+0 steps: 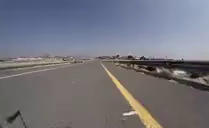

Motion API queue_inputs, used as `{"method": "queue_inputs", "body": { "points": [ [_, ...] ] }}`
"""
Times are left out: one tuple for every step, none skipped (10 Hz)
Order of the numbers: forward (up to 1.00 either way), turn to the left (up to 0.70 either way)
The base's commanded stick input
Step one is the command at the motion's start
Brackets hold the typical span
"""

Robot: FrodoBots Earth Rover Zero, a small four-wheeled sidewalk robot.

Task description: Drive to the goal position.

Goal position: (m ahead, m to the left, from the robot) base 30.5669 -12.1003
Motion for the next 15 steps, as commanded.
{"method": "queue_inputs", "body": {
  "points": [
    [1.0, 0.0],
    [1.0, 0.27],
    [1.0, 0.27],
    [1.0, 0.27],
    [1.0, 0.27],
    [1.0, 0.0],
    [1.0, 0.0],
    [1.0, 0.0],
    [1.0, 0.0],
    [1.0, 0.0],
    [1.0, 0.0],
    [1.0, 0.0],
    [1.0, 0.0],
    [1.0, 0.0],
    [1.0, 0.0]
  ]
}}
